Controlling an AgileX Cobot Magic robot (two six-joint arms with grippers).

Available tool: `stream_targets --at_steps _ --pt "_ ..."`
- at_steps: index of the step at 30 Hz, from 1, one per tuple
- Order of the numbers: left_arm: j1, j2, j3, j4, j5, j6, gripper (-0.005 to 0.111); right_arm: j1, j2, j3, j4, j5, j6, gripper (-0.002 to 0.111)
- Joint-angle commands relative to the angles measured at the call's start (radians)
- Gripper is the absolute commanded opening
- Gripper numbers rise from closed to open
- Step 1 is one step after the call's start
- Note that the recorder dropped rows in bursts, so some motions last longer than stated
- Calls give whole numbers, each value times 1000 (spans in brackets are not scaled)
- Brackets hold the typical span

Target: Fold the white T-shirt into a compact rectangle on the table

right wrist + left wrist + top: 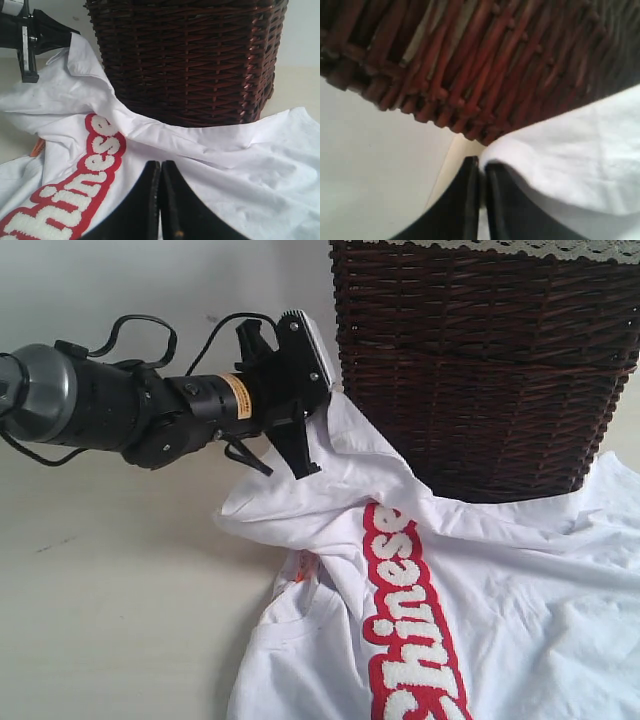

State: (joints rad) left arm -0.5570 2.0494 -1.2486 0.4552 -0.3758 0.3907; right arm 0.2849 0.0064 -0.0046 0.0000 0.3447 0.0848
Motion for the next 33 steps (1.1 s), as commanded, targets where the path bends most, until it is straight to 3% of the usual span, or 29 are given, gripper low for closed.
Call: stream_targets --at_steps 1,4,9,12,16,20,22,26,30,33 --pt "25 19 -32 -120 -16 -2 2 -5 -6 5 0 -5 -5 0" --pt "47 18 -34 -131 -13 -2 17 -5 -6 5 0 -5 -5 0" --pt "70 18 -34 -138 -11 -9 72 -5 -6 5 0 -5 -5 0" --pt "70 18 -34 -197 1 -9 85 -5 -6 5 0 -5 -5 0" --pt "68 -33 -34 -242 161 -123 78 -5 -6 5 0 -5 -5 0" --pt "68 -128 -33 -244 484 -450 55 -5 -6 5 0 -5 -5 0" --pt "68 -160 -12 -244 584 -491 43 -5 -6 5 0 -5 -5 0" --pt "65 -212 83 -278 607 -397 23 -5 -6 5 0 -5 -5 0" --pt "55 -263 203 -431 586 -360 0 -5 -6 5 0 -5 -5 0" --pt "22 -325 291 -540 568 -360 0 -5 -6 5 0 -5 -5 0"
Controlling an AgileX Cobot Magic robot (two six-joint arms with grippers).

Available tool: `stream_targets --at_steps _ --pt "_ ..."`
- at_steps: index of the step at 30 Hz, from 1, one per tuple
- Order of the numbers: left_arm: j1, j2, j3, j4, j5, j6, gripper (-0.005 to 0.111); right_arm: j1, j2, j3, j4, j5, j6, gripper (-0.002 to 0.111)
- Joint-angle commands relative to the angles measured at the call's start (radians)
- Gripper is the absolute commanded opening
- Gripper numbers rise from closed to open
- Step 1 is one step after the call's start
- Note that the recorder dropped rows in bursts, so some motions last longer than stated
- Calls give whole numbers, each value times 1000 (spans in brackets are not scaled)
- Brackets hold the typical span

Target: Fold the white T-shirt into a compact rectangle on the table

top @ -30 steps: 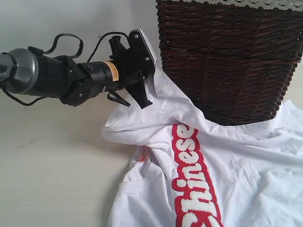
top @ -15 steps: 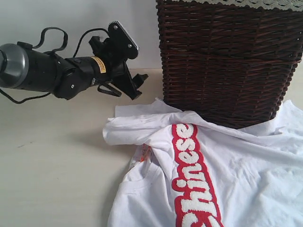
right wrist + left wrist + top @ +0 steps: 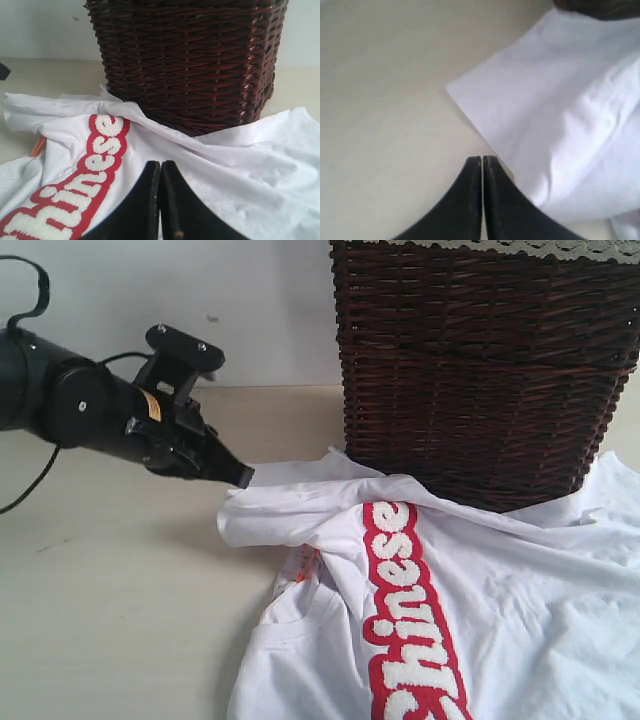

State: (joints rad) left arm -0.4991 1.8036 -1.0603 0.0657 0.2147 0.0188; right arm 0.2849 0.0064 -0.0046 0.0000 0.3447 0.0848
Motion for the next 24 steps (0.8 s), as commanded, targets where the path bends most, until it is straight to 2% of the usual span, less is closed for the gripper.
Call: stream_targets --at_steps 1,6,15,21,23,24 --pt "-48 -103 128 -170 -30 12 0 -5 -6 5 0 -5 -5 0" --pt "-105 -247 248 -310 -62 0 0 -5 -6 5 0 -5 -5 0" --pt "-110 -537 333 -356 -129 6 0 -5 -6 5 0 -5 -5 0" --pt "-42 -824 335 -256 -215 104 0 -5 -6 5 0 -5 -5 0" --pt "-11 -921 335 -256 -191 154 0 -5 -6 5 0 -5 -5 0" --pt "3 -974 335 -256 -136 175 0 -5 -6 5 0 -5 -5 0"
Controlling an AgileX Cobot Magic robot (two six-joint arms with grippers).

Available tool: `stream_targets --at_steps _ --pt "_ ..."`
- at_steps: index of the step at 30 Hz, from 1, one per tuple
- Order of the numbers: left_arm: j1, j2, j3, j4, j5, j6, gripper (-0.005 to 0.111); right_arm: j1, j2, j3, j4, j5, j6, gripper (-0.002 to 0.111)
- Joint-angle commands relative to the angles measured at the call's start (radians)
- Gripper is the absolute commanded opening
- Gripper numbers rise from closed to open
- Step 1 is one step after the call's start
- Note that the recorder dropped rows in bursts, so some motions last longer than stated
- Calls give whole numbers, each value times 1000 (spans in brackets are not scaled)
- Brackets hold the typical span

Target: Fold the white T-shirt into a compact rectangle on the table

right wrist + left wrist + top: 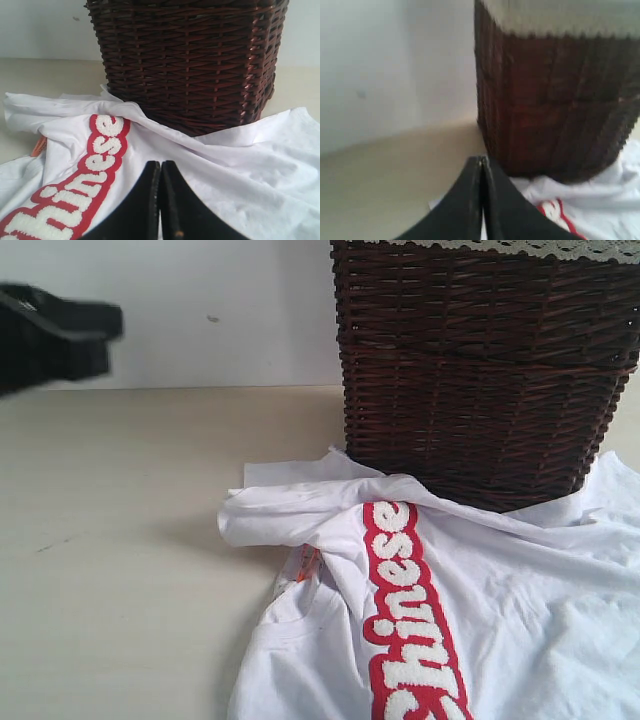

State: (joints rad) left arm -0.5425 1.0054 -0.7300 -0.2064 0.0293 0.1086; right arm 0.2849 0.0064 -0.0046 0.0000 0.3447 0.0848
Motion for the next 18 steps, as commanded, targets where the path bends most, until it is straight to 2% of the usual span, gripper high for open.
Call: stream_targets --at_steps 1,5,7,8,11,12,17,18 --pt "51 -217 9 11 115 87 0 -5 -6 5 0 -5 -5 0" --pt "12 -257 48 -27 495 173 0 -5 -6 5 0 -5 -5 0" --pt "-1 -216 116 -133 601 311 0 -5 -6 5 0 -5 -5 0" --pt "-3 -196 149 -195 615 394 0 -5 -6 5 0 -5 -5 0" --pt "-3 -112 255 -486 606 782 0 -5 -6 5 0 -5 -5 0" --pt "-3 -75 285 -595 606 966 0 -5 -6 5 0 -5 -5 0" --pt "-5 52 326 -945 586 1606 0 -5 -6 5 0 -5 -5 0" --pt "-9 82 323 -1056 570 1753 0 -5 -6 5 0 -5 -5 0"
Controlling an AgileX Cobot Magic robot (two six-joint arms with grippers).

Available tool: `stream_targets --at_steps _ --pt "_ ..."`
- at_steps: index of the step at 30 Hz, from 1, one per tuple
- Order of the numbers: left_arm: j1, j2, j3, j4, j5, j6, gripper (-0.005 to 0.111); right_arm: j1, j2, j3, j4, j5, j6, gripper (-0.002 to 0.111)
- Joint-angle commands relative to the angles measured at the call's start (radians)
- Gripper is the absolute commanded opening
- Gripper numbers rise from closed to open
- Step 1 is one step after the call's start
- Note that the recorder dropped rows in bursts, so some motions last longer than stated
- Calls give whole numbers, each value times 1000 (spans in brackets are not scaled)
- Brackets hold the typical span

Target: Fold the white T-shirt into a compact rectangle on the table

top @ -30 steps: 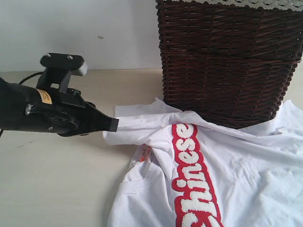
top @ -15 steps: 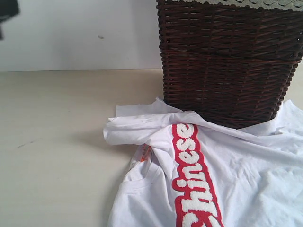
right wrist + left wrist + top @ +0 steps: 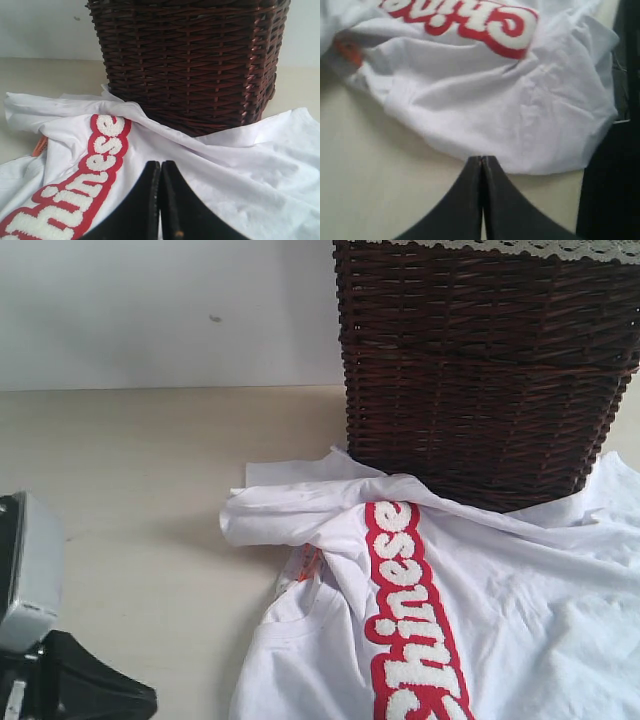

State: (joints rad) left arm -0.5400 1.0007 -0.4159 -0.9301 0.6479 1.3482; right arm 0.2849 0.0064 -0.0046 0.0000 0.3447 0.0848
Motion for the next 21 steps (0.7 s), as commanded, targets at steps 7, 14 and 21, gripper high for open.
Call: stream_targets --at_steps 7,14,21 --pt "-35 361 -106 -690 -108 750 0 -5 -6 5 0 -5 -5 0" --pt "-70 644 -313 -670 -198 750 0 -5 -6 5 0 -5 -5 0" --pt "-123 849 -403 -506 -266 750 0 -5 -6 5 0 -5 -5 0"
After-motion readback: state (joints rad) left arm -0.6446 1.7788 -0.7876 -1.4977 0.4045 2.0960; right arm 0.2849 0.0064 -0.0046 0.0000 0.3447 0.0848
